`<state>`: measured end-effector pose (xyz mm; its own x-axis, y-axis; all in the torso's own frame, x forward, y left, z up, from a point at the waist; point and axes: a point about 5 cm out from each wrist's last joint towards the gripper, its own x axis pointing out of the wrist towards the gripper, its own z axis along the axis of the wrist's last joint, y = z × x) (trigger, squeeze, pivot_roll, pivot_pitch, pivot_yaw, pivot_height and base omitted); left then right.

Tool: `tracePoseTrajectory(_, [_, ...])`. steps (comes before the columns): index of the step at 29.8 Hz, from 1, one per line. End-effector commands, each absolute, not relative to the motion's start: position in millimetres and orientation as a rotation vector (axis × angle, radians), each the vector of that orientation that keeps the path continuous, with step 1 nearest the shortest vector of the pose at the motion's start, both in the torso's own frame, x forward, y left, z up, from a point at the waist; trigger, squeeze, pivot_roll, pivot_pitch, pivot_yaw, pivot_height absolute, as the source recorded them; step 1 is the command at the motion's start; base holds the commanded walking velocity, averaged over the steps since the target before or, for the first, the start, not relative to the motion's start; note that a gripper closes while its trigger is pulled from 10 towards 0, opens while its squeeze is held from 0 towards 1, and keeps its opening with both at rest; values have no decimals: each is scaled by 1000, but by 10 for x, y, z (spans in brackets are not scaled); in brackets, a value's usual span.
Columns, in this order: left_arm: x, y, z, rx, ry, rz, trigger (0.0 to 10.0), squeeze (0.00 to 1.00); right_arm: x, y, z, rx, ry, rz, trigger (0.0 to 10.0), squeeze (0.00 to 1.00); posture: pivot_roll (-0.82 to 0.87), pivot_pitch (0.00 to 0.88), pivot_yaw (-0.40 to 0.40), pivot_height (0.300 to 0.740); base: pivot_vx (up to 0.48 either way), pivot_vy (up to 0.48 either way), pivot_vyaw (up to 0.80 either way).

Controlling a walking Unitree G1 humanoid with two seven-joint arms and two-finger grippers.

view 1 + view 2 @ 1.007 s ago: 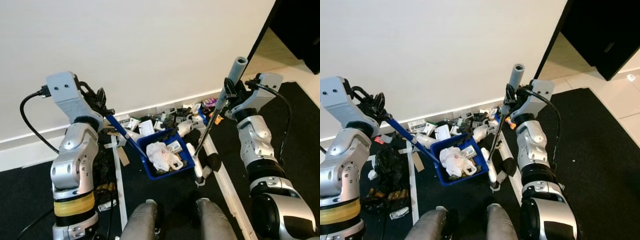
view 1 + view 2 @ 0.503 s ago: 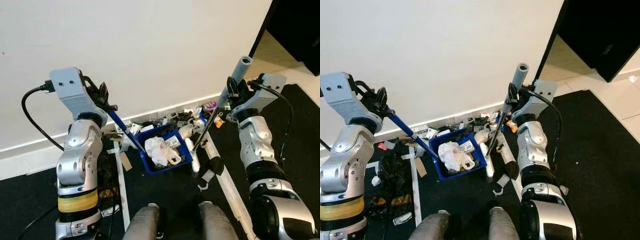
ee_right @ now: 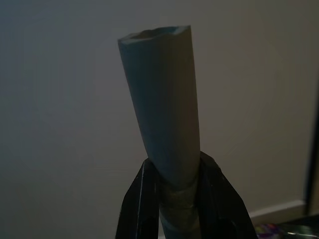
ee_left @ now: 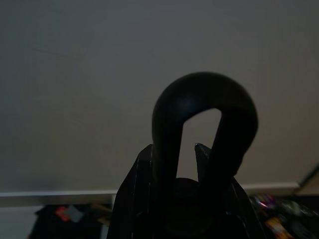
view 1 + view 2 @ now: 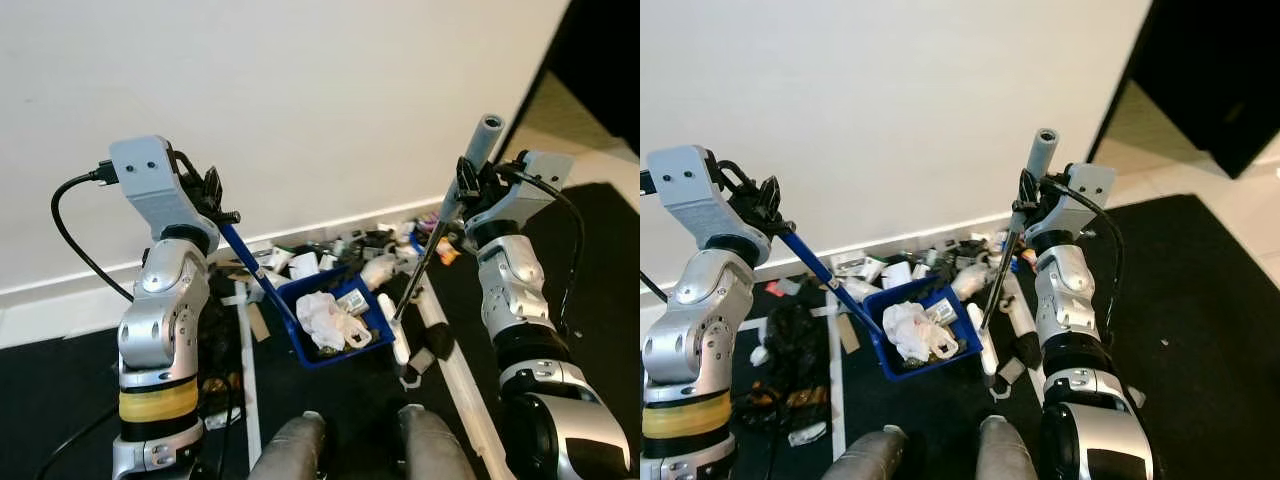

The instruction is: Sweep floor

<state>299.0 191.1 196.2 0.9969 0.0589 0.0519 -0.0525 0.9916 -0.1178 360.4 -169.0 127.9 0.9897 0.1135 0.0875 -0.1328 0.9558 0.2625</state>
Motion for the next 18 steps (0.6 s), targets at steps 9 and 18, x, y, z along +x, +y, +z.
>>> tracePoseTrajectory(9, [3009,1998,2062,-96,-83,76,10000,0,3620,-1661,1392,272,-133,128,10000,0,50,100,50,740,0,0,799])
tracePoseTrajectory(18, [3014,1980,2058,-96,-80,72,10000,0,3620,-1658,1385,273,-130,129,10000,0,50,102,49,740,0,0,800])
